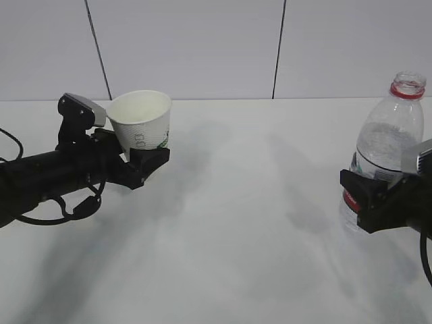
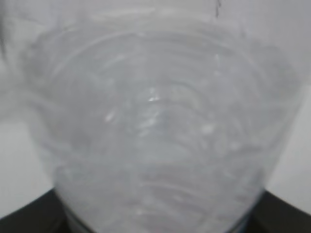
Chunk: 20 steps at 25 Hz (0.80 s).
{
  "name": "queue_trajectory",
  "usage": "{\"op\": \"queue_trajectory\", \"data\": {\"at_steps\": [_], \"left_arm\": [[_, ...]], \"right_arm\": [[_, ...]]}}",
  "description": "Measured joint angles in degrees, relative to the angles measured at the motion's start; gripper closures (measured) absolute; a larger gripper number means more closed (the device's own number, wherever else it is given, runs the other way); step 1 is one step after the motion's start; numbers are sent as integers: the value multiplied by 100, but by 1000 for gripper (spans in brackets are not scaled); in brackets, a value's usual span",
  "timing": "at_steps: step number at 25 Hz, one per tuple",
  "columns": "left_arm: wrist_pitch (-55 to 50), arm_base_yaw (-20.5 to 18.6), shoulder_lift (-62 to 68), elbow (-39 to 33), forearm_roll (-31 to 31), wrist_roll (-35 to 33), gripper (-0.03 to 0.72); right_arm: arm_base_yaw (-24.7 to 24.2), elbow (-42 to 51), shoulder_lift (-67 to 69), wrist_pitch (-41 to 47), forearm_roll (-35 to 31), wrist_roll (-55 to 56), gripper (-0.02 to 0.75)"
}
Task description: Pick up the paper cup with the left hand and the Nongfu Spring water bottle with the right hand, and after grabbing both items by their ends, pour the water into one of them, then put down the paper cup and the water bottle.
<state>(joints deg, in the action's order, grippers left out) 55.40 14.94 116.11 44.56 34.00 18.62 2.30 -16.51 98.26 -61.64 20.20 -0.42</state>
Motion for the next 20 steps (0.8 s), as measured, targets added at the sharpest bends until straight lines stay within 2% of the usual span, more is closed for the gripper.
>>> {"op": "queue_trajectory", "data": {"at_steps": [14, 20], "left_arm": [[288, 0, -1083, -1162, 172, 0, 122], [292, 0, -1496, -1445, 468, 123, 123]], "right_arm": [[0, 0, -13, 0, 208, 274, 288], [0, 0, -552, 539, 314, 333, 288]]}}
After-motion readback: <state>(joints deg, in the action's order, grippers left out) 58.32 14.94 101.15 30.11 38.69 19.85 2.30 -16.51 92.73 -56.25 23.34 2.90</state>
